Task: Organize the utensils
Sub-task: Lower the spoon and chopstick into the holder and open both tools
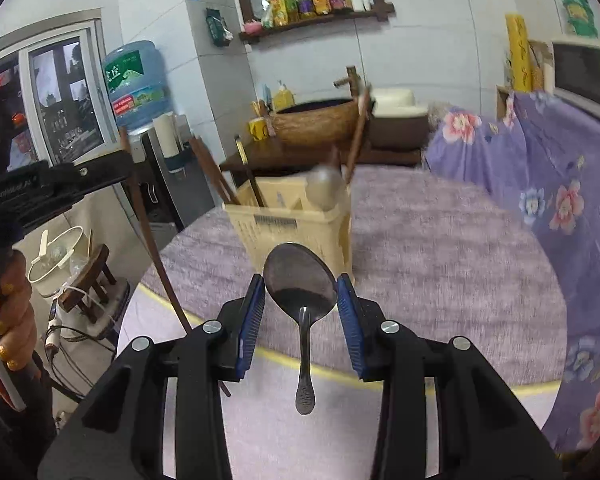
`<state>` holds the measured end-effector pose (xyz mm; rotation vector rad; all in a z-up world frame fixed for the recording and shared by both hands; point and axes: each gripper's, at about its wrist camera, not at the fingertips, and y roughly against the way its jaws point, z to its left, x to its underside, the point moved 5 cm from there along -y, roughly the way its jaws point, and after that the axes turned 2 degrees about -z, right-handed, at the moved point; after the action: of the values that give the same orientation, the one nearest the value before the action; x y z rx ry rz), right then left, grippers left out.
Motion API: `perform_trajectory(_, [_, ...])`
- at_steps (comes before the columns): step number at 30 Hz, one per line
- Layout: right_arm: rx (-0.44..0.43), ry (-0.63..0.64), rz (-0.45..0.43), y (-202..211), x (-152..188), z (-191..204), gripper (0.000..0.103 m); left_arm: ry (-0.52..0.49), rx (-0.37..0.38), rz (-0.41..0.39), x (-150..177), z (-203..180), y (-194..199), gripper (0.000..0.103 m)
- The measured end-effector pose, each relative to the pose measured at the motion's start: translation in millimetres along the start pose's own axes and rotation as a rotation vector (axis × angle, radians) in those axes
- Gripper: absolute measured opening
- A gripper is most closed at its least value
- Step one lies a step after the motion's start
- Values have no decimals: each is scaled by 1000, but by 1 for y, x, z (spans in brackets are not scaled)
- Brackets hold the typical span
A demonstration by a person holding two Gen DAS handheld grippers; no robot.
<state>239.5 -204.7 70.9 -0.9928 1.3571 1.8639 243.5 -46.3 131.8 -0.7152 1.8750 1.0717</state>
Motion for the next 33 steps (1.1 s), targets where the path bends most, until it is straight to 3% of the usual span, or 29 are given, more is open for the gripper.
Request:
perform_trajectory(4, [-40,-12,-67,-1,-58,5,38,2,-15,-52,-52,-2,0,8])
perform_trajectory(8, [-52,-35,-141,-7,-116,9,38,-12,-79,-154,-103,-8,1,8])
perform_trajectory(13, [-13,-7,-199,-27,-147,16,38,-42,-168,-223,-130,-15,-23,8])
perform_trajectory(17, [37,19,-210,-57,-139,16,38,-84,-235,-241,-118,-14,-50,8])
perform_trajectory(24, [86,63,-140,-97,-100,10,38,-93,-263,-134,-74,1,-89,8])
perform_trajectory(33, [116,194,-94,-117,-71,14,38,-101,-235,38,-37,11,-121,8])
